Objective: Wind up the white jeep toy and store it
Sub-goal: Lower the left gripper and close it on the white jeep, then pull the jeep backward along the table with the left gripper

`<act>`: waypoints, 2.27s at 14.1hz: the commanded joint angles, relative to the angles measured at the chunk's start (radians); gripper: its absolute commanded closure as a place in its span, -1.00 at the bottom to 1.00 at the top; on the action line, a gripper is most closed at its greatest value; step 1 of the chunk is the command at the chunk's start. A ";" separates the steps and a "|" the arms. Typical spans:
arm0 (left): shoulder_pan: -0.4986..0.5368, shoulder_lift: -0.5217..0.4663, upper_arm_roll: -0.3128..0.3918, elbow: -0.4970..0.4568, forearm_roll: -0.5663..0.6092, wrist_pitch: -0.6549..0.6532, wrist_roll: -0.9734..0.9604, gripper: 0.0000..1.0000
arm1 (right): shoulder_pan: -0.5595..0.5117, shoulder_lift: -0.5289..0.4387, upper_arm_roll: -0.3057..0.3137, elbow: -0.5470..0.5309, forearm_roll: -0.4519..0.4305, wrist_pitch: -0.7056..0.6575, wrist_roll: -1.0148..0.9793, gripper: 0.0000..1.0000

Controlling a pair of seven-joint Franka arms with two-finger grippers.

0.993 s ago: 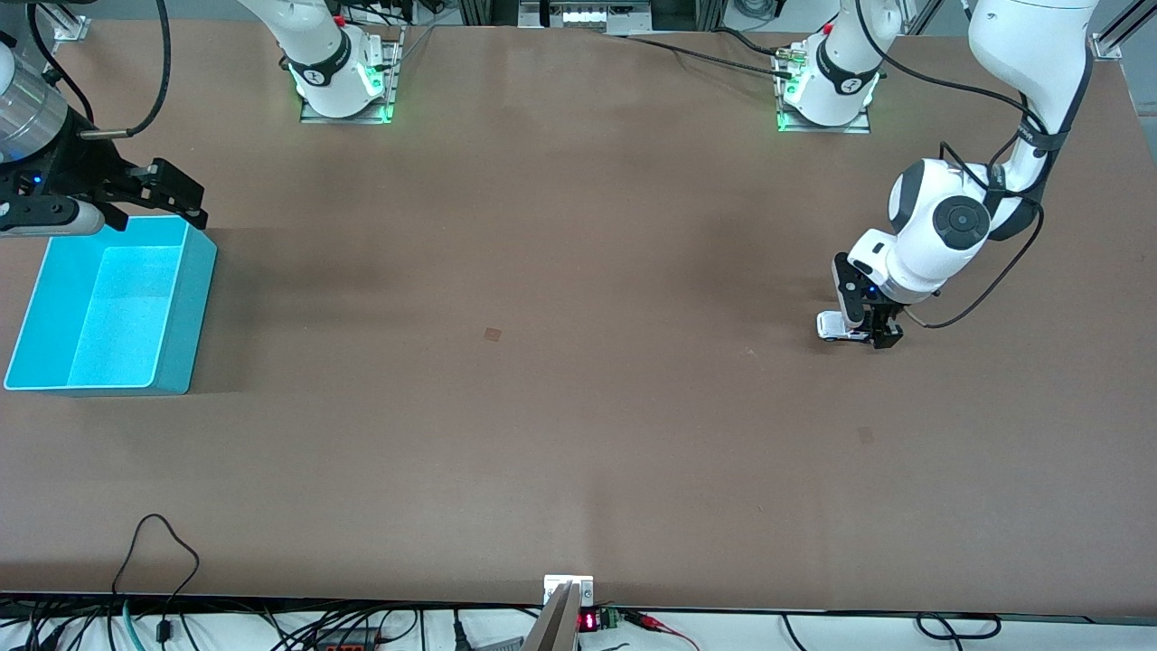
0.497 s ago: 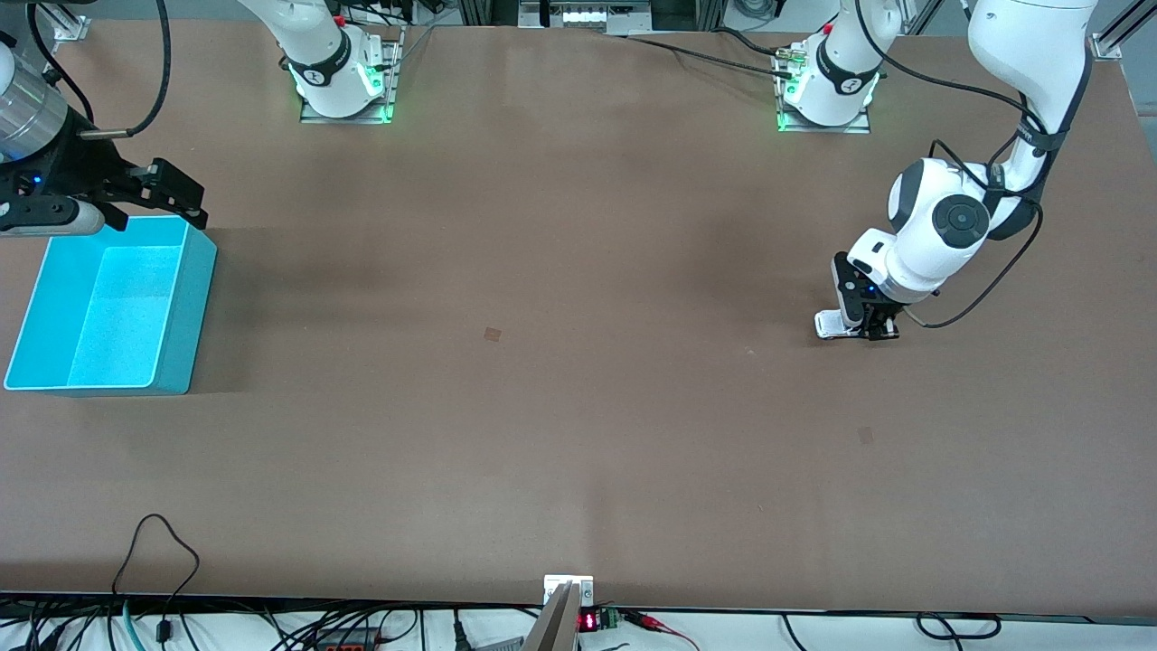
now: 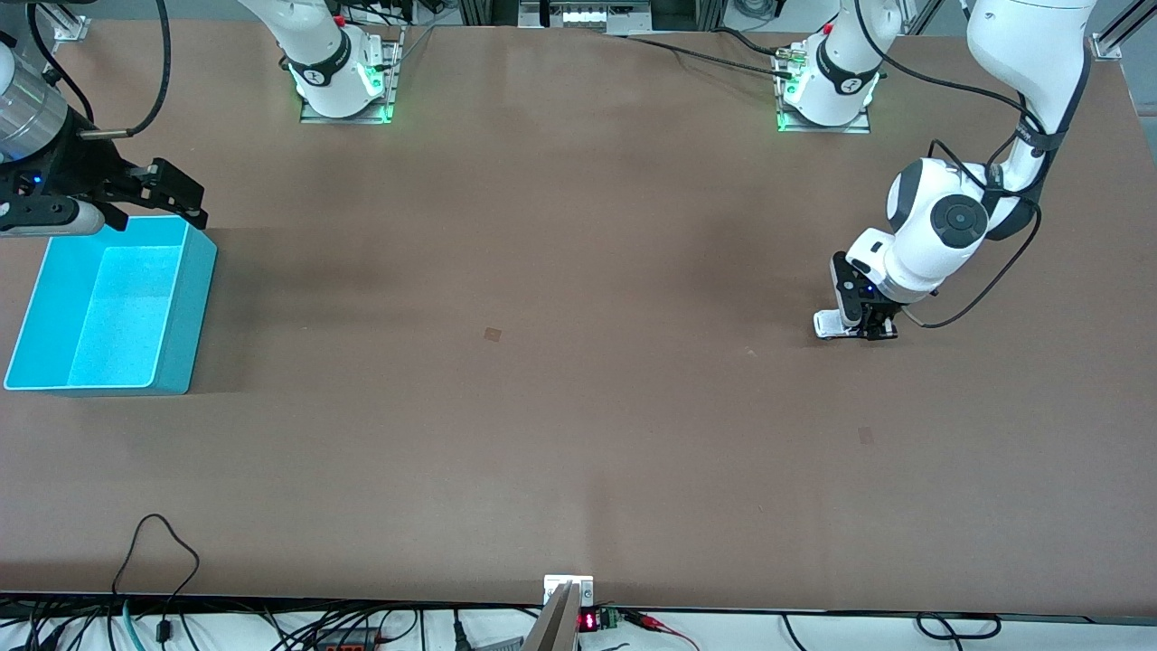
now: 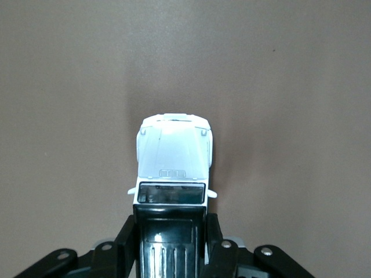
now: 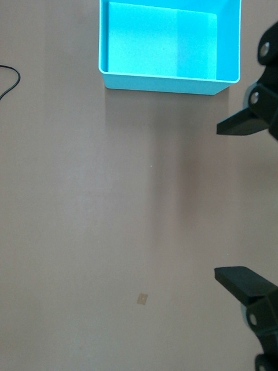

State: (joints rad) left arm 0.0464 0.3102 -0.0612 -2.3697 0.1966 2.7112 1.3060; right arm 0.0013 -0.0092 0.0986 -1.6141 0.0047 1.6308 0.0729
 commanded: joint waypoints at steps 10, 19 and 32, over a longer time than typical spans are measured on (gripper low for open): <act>0.220 0.158 0.012 0.090 0.020 0.004 0.280 0.64 | 0.000 -0.017 -0.003 -0.007 -0.005 -0.003 -0.016 -1.00; 0.323 0.181 0.011 0.119 0.037 0.004 0.378 0.66 | 0.003 -0.014 -0.002 -0.007 -0.005 0.001 -0.013 -1.00; 0.320 0.083 -0.002 0.139 0.037 -0.074 0.377 -1.00 | 0.003 -0.014 -0.002 -0.007 -0.005 0.003 -0.013 -1.00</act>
State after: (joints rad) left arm 0.3559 0.4358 -0.0509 -2.2493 0.1983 2.7024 1.6767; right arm 0.0016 -0.0092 0.0986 -1.6141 0.0047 1.6308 0.0724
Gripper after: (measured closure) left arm 0.000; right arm 0.000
